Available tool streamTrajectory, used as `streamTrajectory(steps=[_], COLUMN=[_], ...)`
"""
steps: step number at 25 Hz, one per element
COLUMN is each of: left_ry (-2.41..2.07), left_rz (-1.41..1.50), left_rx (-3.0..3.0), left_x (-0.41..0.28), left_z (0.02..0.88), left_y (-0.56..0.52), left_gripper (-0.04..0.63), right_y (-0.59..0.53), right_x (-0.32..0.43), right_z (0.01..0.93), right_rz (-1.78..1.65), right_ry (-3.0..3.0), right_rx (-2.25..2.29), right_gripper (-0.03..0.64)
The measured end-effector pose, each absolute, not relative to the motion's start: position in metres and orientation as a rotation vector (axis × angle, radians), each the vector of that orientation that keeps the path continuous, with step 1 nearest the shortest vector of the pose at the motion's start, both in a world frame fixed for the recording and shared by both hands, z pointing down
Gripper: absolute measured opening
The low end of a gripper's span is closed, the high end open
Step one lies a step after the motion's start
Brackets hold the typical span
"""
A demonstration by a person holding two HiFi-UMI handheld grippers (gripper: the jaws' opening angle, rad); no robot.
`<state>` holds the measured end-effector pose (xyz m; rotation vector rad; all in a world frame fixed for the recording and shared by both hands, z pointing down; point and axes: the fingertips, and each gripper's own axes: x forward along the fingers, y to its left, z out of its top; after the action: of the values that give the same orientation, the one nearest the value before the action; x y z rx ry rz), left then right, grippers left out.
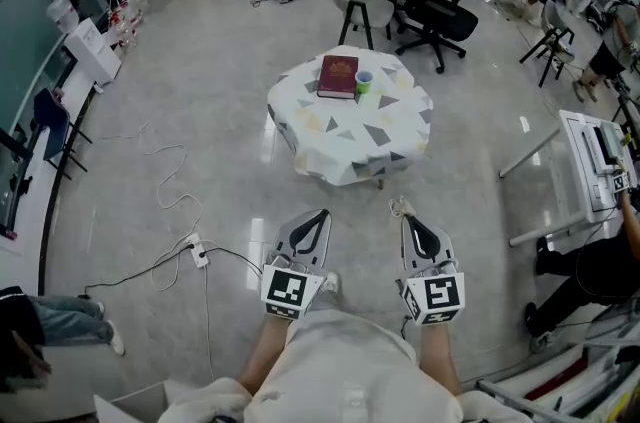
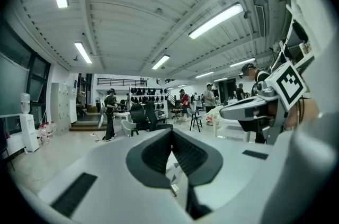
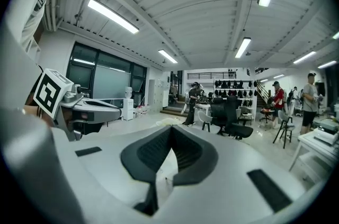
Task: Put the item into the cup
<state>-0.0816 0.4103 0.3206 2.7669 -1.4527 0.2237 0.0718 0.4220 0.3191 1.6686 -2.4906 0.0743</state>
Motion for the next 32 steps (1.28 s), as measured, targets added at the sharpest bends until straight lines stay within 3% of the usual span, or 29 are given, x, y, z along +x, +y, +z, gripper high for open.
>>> streamTrajectory(steps=[17,32], left_ry=[-1.269,-1.275], left_rz=[0.198,0.198], left_rx=[2.853,2.840], left_x=[-0.101,-0.083], left_z=[0.324,0.329], left_y=[0.295,0.222], left_gripper=[0.012,0.012], right_y=[0.310,0.236], right_x=[0.028,0.046], right_z=[0.331,0.337], right_rz=[0.099,0.110], right_ry=[-2.410,-2.419], right_rx=[1.700,1.687], right_gripper=[0.005,0.005])
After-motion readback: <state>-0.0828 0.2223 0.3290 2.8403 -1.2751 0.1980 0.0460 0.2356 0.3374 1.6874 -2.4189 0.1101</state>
